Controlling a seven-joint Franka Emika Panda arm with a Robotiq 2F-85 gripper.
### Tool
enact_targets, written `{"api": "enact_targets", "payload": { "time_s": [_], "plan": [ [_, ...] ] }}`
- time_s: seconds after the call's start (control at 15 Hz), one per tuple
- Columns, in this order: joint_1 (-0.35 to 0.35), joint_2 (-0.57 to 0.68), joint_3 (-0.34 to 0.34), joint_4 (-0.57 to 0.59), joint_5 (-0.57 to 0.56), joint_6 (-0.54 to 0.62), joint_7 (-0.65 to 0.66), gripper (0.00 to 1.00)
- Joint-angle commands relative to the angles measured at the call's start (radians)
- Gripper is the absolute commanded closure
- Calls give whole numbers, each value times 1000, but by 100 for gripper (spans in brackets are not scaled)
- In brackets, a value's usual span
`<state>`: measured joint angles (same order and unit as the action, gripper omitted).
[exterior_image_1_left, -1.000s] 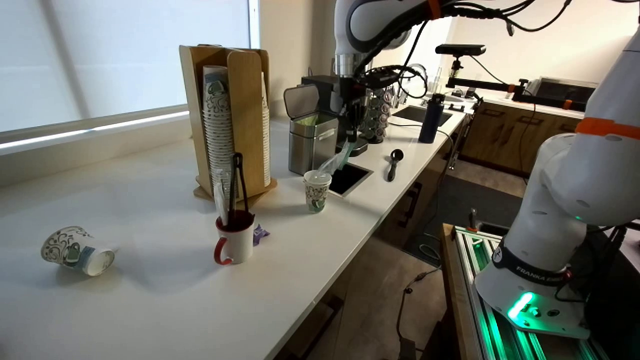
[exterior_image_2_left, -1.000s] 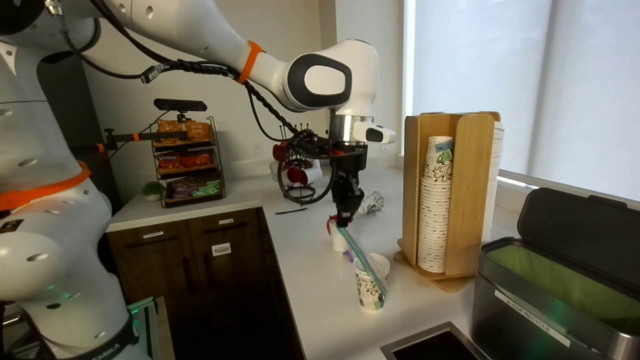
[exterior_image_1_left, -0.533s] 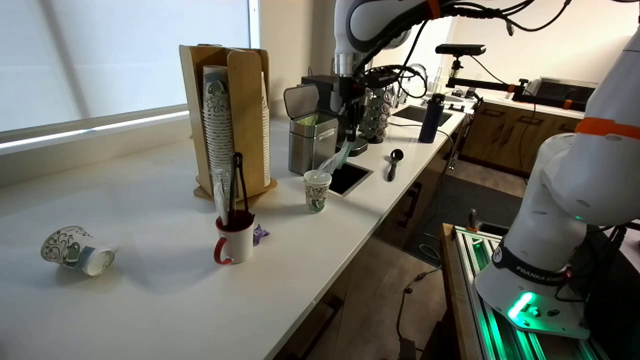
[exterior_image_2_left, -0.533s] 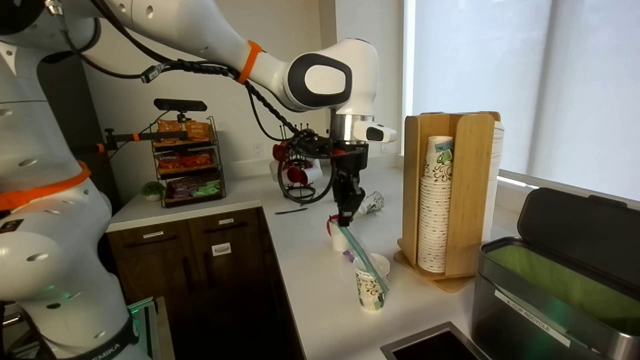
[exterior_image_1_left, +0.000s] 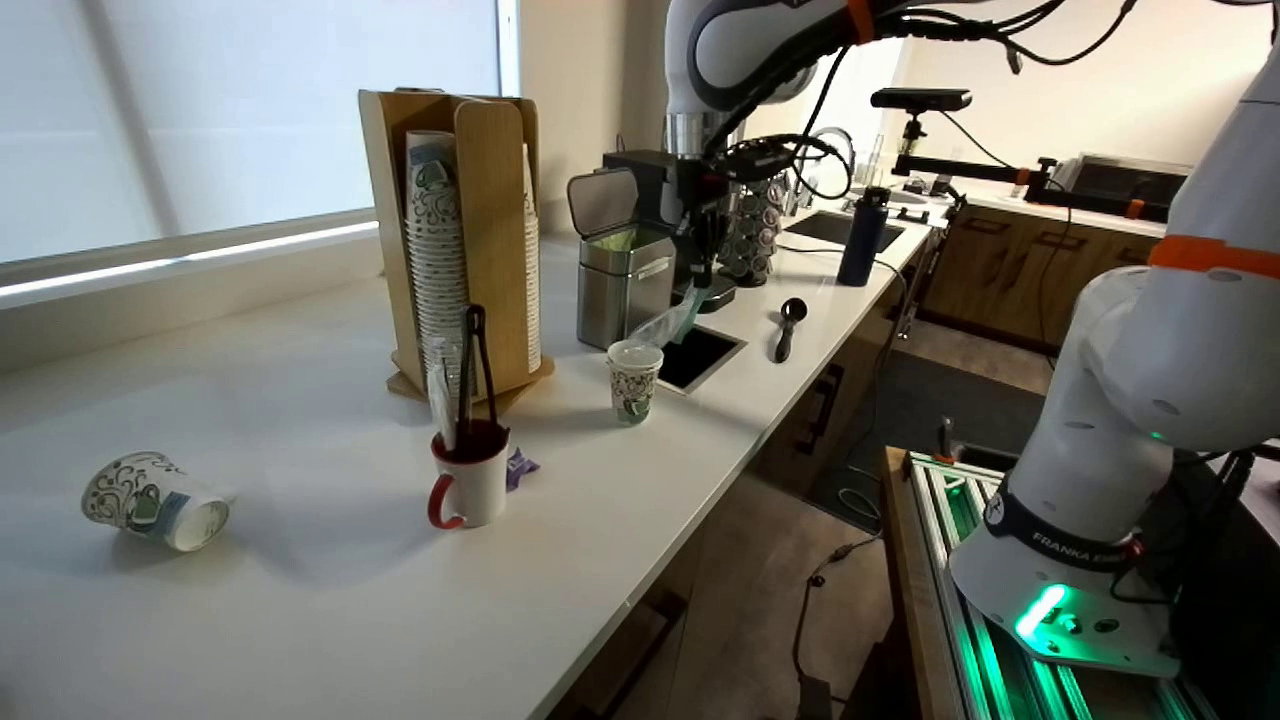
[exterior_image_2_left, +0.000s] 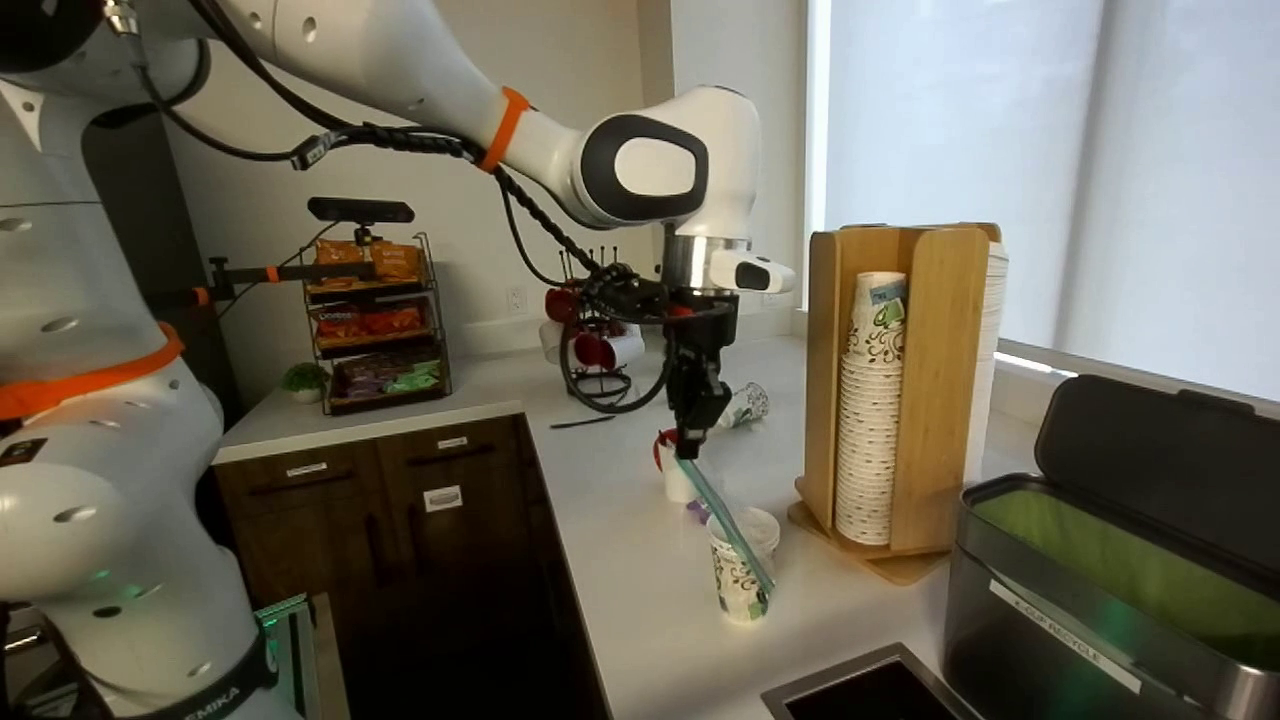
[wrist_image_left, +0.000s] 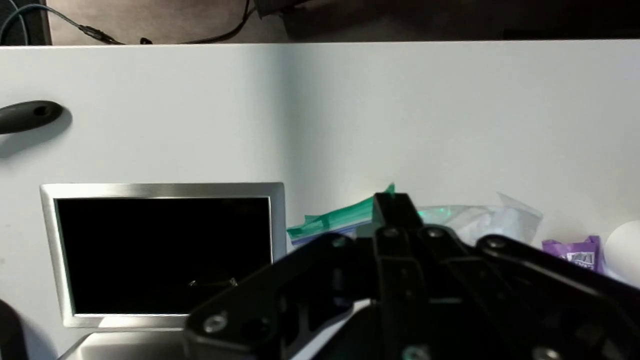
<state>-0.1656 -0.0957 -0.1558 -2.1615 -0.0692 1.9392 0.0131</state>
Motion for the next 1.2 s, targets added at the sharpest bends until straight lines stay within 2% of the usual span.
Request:
{"api": "enact_targets", "payload": {
  "time_s": [0.0,0.27,0.6,0.73,1.13],
  "plan": [
    [4,64,-6,60,36,-84,-45,99],
    [0,120,-5,127,46,-147,-35,99],
    [-3,164,-7,192,30,-162,4,99],
    [-5,181,-7,220,47,-217,-15,99],
    [-24,153,-16,274,45,-464,-194,99]
  ]
}}
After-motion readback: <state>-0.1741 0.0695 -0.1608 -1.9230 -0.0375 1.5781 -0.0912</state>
